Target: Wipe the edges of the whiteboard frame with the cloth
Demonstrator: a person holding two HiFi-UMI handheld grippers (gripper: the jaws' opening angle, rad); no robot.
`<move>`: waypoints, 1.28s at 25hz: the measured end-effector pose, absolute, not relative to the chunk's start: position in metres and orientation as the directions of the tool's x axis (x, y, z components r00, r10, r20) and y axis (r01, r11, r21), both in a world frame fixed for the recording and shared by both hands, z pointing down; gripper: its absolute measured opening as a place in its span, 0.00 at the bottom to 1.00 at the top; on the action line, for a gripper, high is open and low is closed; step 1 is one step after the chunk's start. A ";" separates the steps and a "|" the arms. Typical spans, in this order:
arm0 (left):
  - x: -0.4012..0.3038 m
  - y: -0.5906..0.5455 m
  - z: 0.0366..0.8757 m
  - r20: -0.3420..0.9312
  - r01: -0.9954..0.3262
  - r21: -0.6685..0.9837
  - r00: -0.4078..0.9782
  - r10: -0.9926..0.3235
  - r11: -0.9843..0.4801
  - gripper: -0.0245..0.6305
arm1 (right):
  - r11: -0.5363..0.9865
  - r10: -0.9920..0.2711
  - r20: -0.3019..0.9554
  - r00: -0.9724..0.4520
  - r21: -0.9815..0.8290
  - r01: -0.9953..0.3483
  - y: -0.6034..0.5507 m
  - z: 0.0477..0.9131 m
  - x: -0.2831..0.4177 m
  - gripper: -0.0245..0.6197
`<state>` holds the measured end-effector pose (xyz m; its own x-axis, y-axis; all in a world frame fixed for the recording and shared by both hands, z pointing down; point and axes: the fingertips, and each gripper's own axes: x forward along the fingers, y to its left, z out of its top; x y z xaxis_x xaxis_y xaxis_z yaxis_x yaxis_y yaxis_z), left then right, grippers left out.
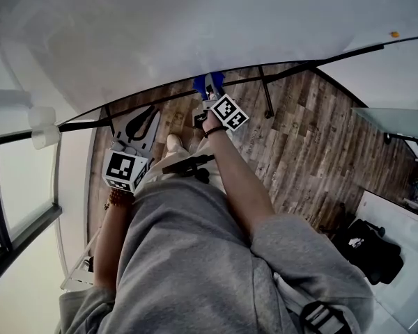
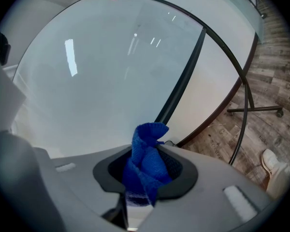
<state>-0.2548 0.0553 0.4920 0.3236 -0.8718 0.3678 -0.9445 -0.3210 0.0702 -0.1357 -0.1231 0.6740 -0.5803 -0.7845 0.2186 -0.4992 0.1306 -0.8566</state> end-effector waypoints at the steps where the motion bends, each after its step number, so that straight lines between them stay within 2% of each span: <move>1: -0.257 0.057 0.493 0.372 -0.945 0.069 0.321 -0.871 -0.319 0.12 | 0.136 -0.776 0.219 -0.591 -0.857 -0.497 -0.121 0.675 -0.141 0.20; 6: -0.261 0.059 0.487 0.334 -0.951 0.067 0.307 -0.891 -0.302 0.12 | 0.137 -0.764 0.227 -0.603 -0.857 -0.496 -0.116 0.676 -0.149 0.20; 15: -0.284 0.074 0.492 0.345 -0.965 0.086 0.261 -0.902 -0.247 0.12 | 0.162 -0.719 0.244 -0.651 -0.852 -0.498 -0.105 0.676 -0.172 0.20; 21: -0.292 0.081 0.491 0.338 -0.971 0.092 0.238 -0.911 -0.220 0.12 | 0.345 -0.551 0.323 -0.770 -0.752 -0.562 -0.078 0.680 -0.221 0.21; 27: -0.312 0.096 0.494 0.333 -0.980 0.101 0.194 -0.923 -0.170 0.12 | 0.369 -0.539 0.357 -0.763 -0.714 -0.595 -0.073 0.685 -0.231 0.21; 32: -0.324 0.102 0.496 0.326 -0.985 0.115 0.161 -0.931 -0.130 0.12 | 0.503 -0.441 0.421 -0.793 -0.615 -0.607 -0.057 0.684 -0.252 0.22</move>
